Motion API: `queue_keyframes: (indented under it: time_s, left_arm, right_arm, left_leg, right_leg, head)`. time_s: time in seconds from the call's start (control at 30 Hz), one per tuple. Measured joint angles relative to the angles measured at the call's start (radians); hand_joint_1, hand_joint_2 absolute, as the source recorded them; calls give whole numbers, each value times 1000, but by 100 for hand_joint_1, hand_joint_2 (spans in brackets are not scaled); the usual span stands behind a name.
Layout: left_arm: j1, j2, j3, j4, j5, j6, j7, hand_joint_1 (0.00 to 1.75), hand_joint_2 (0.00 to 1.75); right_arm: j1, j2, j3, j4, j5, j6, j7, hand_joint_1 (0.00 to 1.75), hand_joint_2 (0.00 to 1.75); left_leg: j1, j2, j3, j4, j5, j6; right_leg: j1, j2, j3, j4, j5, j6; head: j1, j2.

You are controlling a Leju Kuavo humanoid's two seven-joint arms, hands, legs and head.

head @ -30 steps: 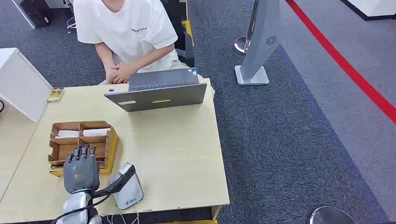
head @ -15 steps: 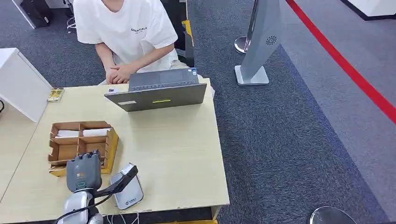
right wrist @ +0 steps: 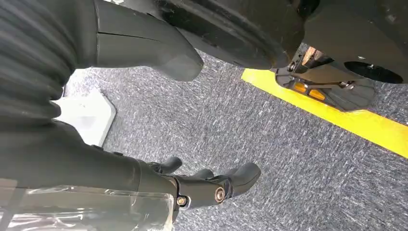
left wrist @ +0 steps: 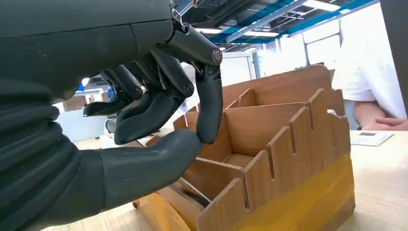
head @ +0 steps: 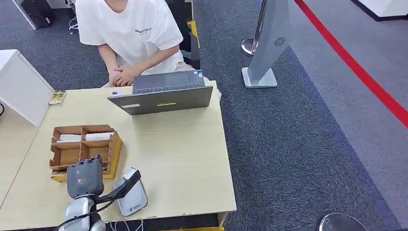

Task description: Pass the card to the sensor for recognition and then transmit it.

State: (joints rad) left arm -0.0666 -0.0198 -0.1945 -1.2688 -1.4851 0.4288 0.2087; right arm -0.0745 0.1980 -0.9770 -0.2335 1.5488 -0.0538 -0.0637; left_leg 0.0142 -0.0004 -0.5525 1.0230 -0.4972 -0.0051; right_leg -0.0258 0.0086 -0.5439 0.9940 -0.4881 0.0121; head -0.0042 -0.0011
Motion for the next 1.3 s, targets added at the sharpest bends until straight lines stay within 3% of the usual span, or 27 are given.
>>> queue_keyframes:
  time_s: [0.33,0.77,1.3]
  left_arm:
    - [19,-45,9,-1,0,0,-73,175,175]
    - [30,-81,9,-6,0,0,-92,175,175]
    - [30,-87,9,-6,0,0,-92,175,175]
  right_arm:
    - [1,0,2,0,0,-2,0,0,175]
    - [1,0,2,0,0,-2,0,0,175]
    - [1,0,2,0,0,-2,0,0,175]
  left_leg:
    - [0,0,0,0,0,0]
    - [0,0,0,0,0,0]
    - [0,0,0,0,0,0]
  right_leg:
    - [0,0,0,0,0,0]
    - [0,0,0,0,0,0]
    - [0,0,0,0,0,0]
  head:
    - [0,0]
    - [0,0]
    - [0,0]
